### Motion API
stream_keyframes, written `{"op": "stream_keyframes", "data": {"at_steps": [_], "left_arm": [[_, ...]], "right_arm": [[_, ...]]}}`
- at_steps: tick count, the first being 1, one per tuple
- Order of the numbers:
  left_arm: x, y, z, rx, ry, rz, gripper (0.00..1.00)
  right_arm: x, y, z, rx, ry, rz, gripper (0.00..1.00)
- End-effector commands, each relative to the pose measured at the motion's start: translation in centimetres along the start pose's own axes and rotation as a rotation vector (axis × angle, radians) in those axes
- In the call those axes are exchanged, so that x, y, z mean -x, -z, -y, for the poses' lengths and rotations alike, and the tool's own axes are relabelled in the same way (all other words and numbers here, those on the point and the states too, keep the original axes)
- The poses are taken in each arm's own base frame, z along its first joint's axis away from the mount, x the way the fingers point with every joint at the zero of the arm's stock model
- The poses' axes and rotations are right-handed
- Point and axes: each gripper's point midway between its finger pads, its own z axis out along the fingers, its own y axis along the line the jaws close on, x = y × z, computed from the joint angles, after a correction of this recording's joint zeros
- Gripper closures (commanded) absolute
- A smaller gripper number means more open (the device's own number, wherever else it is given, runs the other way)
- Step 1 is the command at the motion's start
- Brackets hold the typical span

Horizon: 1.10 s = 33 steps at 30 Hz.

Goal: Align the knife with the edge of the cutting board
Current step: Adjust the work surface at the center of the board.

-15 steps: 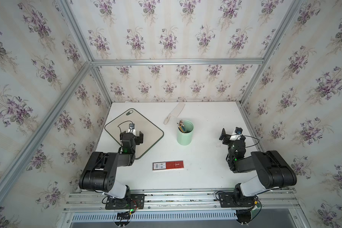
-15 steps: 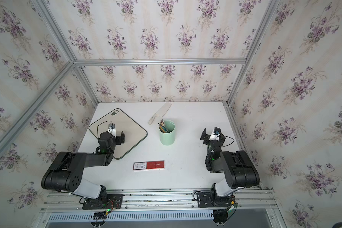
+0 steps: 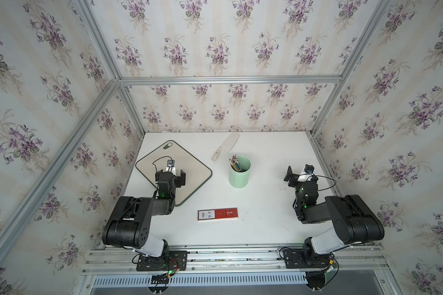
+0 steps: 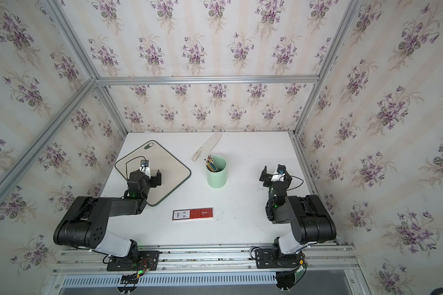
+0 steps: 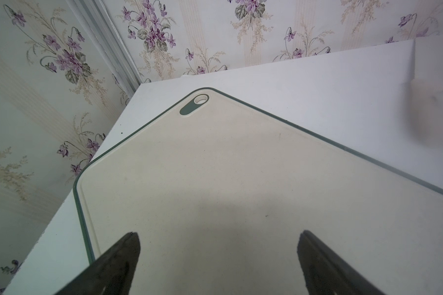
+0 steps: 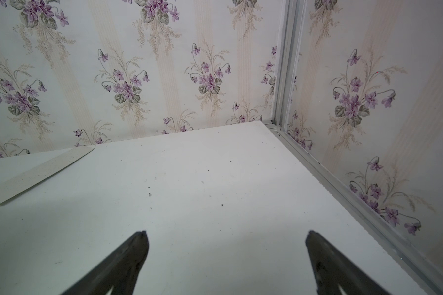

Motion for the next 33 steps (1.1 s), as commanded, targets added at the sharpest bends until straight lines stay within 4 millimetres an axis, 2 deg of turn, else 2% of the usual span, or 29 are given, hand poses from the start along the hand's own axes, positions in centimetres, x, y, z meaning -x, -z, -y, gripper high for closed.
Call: {"op": "stream_keyframes", "data": {"at_steps": [1, 15, 18, 20, 21, 22, 23, 24, 26, 27, 28, 30, 33], "left_arm": [[0.7, 0.0, -0.1, 0.002, 0.009, 0.026, 0.01], [0.8, 0.1, -0.1, 0.006, 0.011, 0.034, 0.01], [2.0, 1.3, -0.7, 0.061, -0.007, 0.06, 0.01], [4.5, 2.6, -1.3, 0.08, -0.002, 0.078, 0.01], [5.1, 3.2, -1.7, 0.087, 0.018, 0.049, 0.01], [5.3, 3.7, -2.7, 0.134, 0.086, 0.015, 0.01], [5.2, 4.2, -3.8, 0.182, 0.177, -0.045, 0.01], [4.7, 4.4, -3.9, 0.157, 0.223, -0.119, 0.01], [3.6, 4.2, -3.6, 0.105, 0.267, -0.227, 0.01], [2.9, 4.0, -3.6, 0.095, 0.302, -0.284, 0.01], [2.3, 3.8, -3.6, 0.085, 0.341, -0.335, 0.01], [0.9, 3.5, -4.2, 0.094, 0.424, -0.402, 0.01], [-1.6, 3.3, -6.1, 0.135, 0.568, -0.47, 0.01]], "right_arm": [[0.6, 0.0, -0.2, 0.009, -0.007, 0.023, 0.0], [0.6, 0.0, -0.1, 0.008, -0.007, 0.023, 0.0], [0.6, -0.1, -0.2, 0.01, -0.012, 0.019, 0.0], [0.9, 0.1, 0.1, -0.008, -0.015, 0.036, 0.0], [1.1, 0.3, 0.6, -0.049, -0.022, 0.033, 0.0], [1.5, 0.5, 0.2, -0.024, -0.013, 0.044, 0.0], [1.9, 0.9, -0.2, -0.034, 0.018, 0.053, 0.0], [2.8, 1.0, -0.4, -0.084, 0.052, 0.047, 0.0], [5.9, 1.8, -1.5, -0.107, 0.053, 0.078, 0.0], [8.1, 2.4, -2.1, -0.079, -0.029, 0.113, 0.0], [8.9, 2.9, -2.8, -0.019, -0.149, 0.101, 0.0], [9.8, 4.0, -4.4, 0.108, -0.302, 0.078, 0.0], [10.2, 6.4, -7.8, 0.35, -0.426, 0.011, 0.0]]}}
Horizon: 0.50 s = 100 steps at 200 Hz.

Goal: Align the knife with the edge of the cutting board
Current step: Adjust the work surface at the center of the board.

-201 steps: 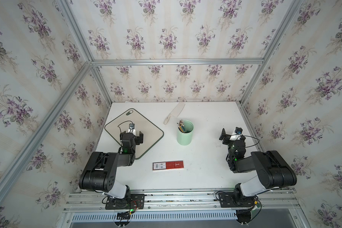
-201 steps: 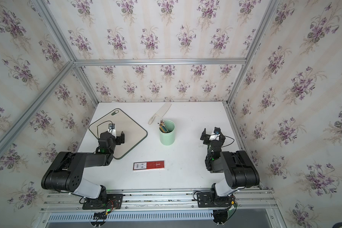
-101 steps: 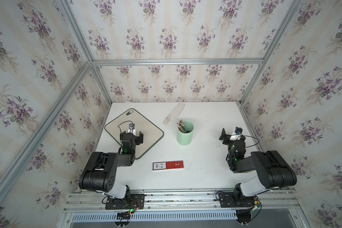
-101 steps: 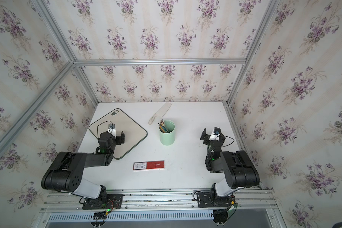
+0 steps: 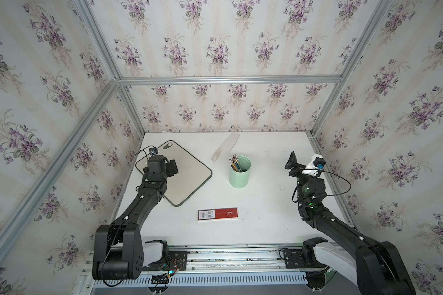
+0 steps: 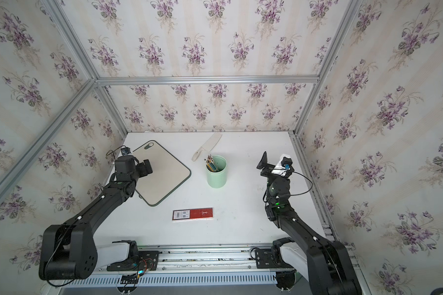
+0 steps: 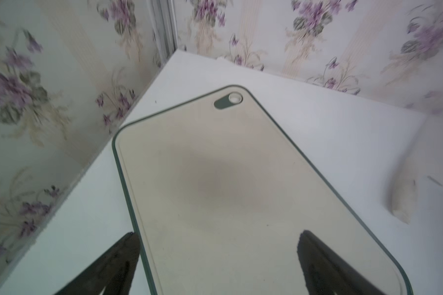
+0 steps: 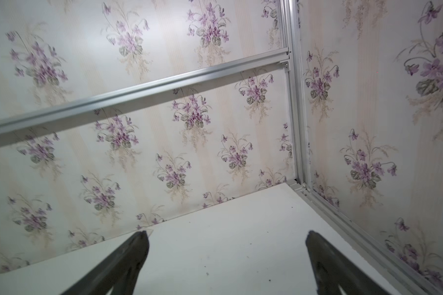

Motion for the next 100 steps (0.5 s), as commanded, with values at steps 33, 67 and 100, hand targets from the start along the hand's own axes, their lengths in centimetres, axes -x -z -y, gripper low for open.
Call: {"op": "stream_keyframes", "data": {"at_steps": [33, 67, 100], "left_arm": [[-5.8, -3.5, -3.4, 0.013, 0.296, -0.393, 0.01], [-5.7, -4.6, -3.7, 0.037, 0.305, -0.405, 0.01], [-6.3, -5.3, -4.1, 0.058, 0.305, -0.421, 0.01]], "right_arm": [[-8.0, 6.5, -10.4, 0.453, -0.427, -0.511, 0.07], [-12.1, 12.7, -16.9, 0.62, -0.4, -0.723, 0.12], [-14.6, 16.7, -20.2, 0.698, -0.374, -0.784, 0.13]]}}
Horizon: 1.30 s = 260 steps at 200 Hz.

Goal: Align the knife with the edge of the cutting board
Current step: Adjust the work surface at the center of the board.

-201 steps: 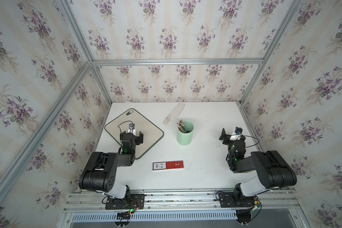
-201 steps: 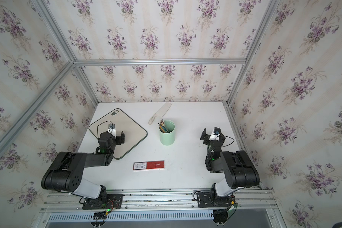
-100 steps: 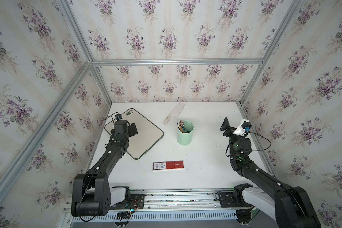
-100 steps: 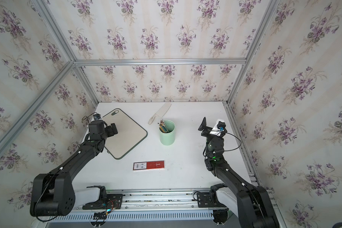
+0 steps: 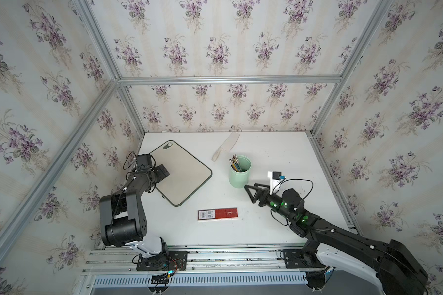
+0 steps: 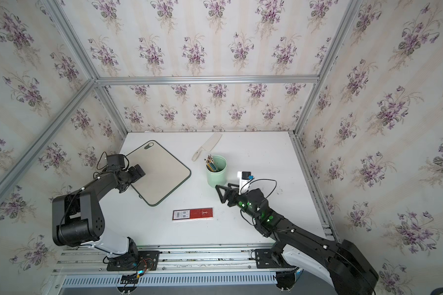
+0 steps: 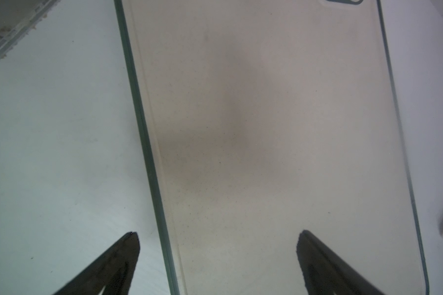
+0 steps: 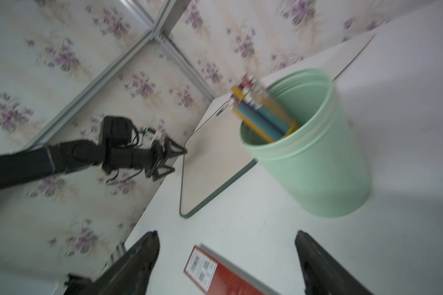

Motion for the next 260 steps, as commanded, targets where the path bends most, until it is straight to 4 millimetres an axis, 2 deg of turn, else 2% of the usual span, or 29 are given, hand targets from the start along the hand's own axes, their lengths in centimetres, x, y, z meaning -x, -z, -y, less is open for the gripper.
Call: {"op": "stream_keyframes", "data": {"at_steps": [1, 32, 54, 71, 94, 121, 157, 178, 215, 248, 260], "left_arm": [[-0.5, -0.7, -0.3, 0.015, 0.017, -0.032, 0.01], [-1.6, -2.1, 0.7, -0.04, 0.021, -0.107, 0.01], [-2.0, -2.0, 1.4, -0.052, -0.01, -0.114, 0.01], [-2.1, -1.2, 2.3, -0.053, -0.08, -0.104, 0.0], [-0.4, 0.5, 3.6, -0.033, -0.147, -0.046, 0.0], [3.4, 1.1, 5.2, -0.035, -0.158, 0.038, 0.0], [7.5, -0.9, 8.5, -0.072, -0.185, 0.015, 0.01], [9.2, -2.6, 10.3, -0.106, -0.193, 0.005, 0.0], [10.4, -6.0, 12.4, -0.145, -0.219, -0.05, 0.0], [11.1, -7.4, 15.8, -0.291, -0.235, -0.021, 0.0], [11.6, -8.1, 16.2, -0.286, -0.237, -0.025, 0.0]], "right_arm": [[-2.2, -1.0, -1.0, -0.004, -0.026, -0.018, 0.13], [-6.0, -3.3, -2.2, 0.041, -0.038, -0.136, 0.16], [-7.0, -4.4, -2.5, 0.05, -0.031, -0.16, 0.17], [-7.6, -5.0, -2.0, 0.027, -0.018, -0.17, 0.17], [-8.0, -5.6, -1.5, 0.0, 0.003, -0.179, 0.17], [-8.0, -6.0, -1.1, -0.028, 0.013, -0.182, 0.17], [-8.2, -5.6, -0.8, -0.037, 0.024, -0.185, 0.17], [-8.4, -5.4, -0.4, -0.051, 0.034, -0.192, 0.17], [-9.0, -4.9, 0.2, -0.068, 0.041, -0.215, 0.17], [-9.7, -4.7, 0.8, -0.081, 0.042, -0.231, 0.17], [-9.9, -4.7, 0.7, -0.075, 0.041, -0.24, 0.17]]}}
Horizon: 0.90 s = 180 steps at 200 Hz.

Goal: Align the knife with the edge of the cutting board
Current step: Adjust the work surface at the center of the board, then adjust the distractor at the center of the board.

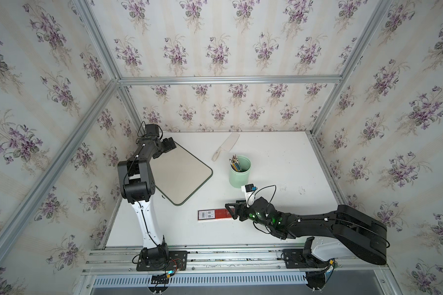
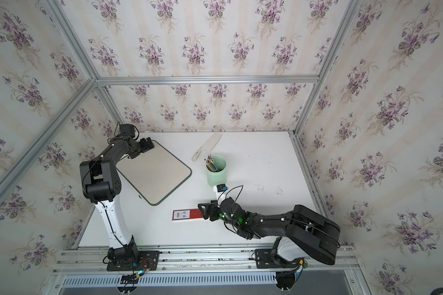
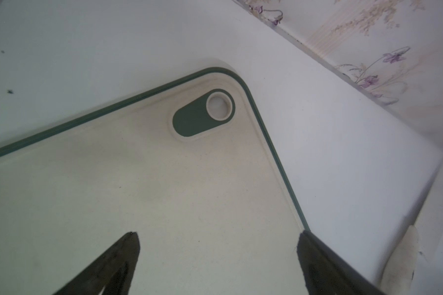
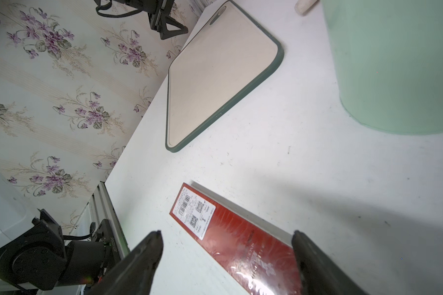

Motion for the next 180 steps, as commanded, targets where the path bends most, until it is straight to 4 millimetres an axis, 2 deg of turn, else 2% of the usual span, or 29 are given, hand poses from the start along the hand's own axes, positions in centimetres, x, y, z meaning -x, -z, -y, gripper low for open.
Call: {"op": "stream_keyframes", "data": {"at_steps": [1, 38, 75, 109, 158, 180], "left_arm": [[1.4, -1.2, 2.0, -0.087, -0.032, 0.014, 0.0], [2.2, -3.2, 3.1, -0.128, -0.047, -0.007, 0.0], [1.9, -5.1, 3.5, -0.16, -0.022, -0.038, 0.0], [3.0, -5.4, 4.4, -0.197, -0.014, -0.012, 0.0], [2.6, -7.2, 3.6, -0.155, 0.014, -0.062, 0.01], [2.0, -7.2, 2.9, -0.114, 0.027, -0.089, 0.01]], "right_arm": [[-0.2, -0.1, 0.1, -0.001, 0.009, -0.009, 0.17], [-0.9, 0.1, 0.8, -0.025, 0.022, -0.022, 0.17], [-1.4, -0.1, 1.4, -0.04, 0.039, -0.037, 0.16], [-2.3, -0.6, 1.9, -0.055, 0.064, -0.067, 0.16], [-2.9, -1.1, 2.1, -0.055, 0.06, -0.087, 0.16], [-3.0, -1.5, 2.0, -0.056, 0.059, -0.1, 0.16]]}}
